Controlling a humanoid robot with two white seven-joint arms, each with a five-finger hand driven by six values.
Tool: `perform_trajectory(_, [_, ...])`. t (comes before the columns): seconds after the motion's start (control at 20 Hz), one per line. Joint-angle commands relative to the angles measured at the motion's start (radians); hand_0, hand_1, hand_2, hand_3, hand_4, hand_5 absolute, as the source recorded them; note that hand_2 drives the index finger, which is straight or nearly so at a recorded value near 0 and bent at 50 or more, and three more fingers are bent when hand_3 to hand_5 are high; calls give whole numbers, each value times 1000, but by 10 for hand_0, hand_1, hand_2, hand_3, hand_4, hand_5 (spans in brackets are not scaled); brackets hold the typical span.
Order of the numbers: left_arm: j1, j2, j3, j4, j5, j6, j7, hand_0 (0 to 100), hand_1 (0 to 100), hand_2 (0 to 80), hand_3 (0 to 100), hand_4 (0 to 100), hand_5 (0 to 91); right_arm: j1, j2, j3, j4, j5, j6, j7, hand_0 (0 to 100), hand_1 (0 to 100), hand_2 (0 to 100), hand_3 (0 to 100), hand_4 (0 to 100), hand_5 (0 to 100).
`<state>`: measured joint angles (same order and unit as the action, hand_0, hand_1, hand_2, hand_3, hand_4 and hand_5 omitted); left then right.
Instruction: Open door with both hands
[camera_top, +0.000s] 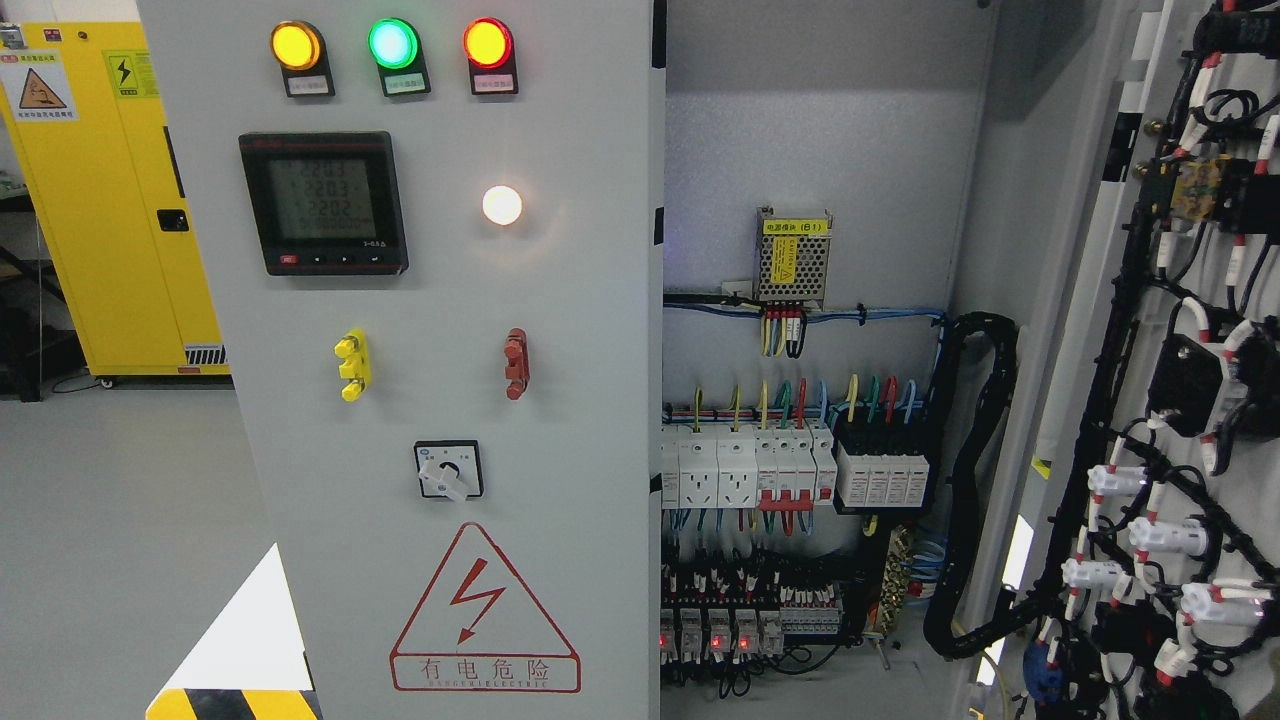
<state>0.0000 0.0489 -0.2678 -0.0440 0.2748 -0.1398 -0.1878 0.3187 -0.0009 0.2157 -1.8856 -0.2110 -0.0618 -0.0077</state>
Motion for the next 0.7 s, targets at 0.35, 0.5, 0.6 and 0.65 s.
perform_trajectory(0.35, [21,-7,-1,-4,-3,3,7,120,556,0,0,0,0,-314,45,111,-184,-4,151,2,0,500,40,0,0,0])
perform_trajectory(0.5, [21,-12,-1,-4,-8,0,7,120,556,0,0,0,0,-404,64,110,-146,5,151,-5,0,500,40,0,0,0])
perform_trajectory(0.6, [21,-15,-1,-5,-6,-1,5,120,556,0,0,0,0,-486,64,97,-84,7,146,-6,0,500,40,0,0,0])
perform_trajectory(0.65, [21,-18,-1,-5,-6,-1,5,120,556,0,0,0,0,-519,64,97,-52,9,145,-6,0,500,40,0,0,0])
